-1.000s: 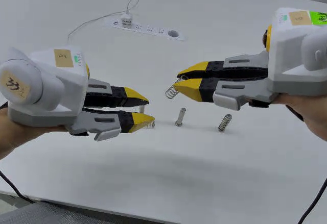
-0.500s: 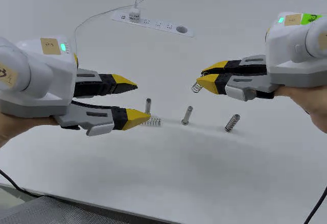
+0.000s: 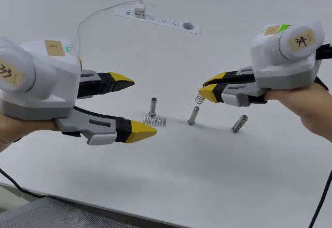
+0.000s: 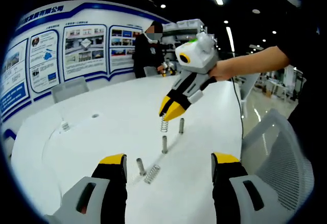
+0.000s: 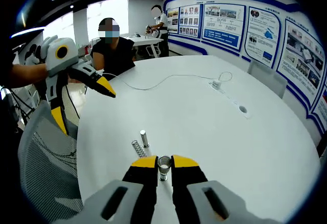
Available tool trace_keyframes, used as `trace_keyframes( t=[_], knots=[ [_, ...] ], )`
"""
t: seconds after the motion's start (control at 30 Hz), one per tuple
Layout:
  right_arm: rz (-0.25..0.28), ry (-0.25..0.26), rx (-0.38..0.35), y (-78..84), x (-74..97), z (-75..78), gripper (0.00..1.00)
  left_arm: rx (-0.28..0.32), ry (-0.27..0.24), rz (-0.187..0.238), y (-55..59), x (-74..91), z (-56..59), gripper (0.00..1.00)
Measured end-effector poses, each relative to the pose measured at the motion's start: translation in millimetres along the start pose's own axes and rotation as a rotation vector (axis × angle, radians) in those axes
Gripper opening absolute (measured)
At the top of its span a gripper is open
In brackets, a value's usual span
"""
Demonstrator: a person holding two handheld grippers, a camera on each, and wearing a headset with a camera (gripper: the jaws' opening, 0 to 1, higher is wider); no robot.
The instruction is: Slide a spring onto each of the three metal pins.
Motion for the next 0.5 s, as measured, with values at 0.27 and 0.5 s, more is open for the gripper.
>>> trace_keyframes(
  t=[0.27,0.5],
  knots=[
    [-0.012,0.001,-0.019,3.4,-1.8,-0.7,0.10,0.011,-0.023,0.000,3.9,3.5,-6.8,0.86],
    [-0.031,-0.015,-0.020,6.0,-6.4,-4.8,0.10,0.023,-0.045,-0.018,9.2,8.8,-12.7,0.95]
  ],
)
Point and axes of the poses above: the centre of the closed fingertips' face, and the gripper's own axes: x roughly backward along the fingers, z roughly to its right, y roughly out of its underside, the point moved 2 cm from there along x, roughly backward along the fingers, and after that the axes turned 8 degrees about x, right-handed, at the moved point
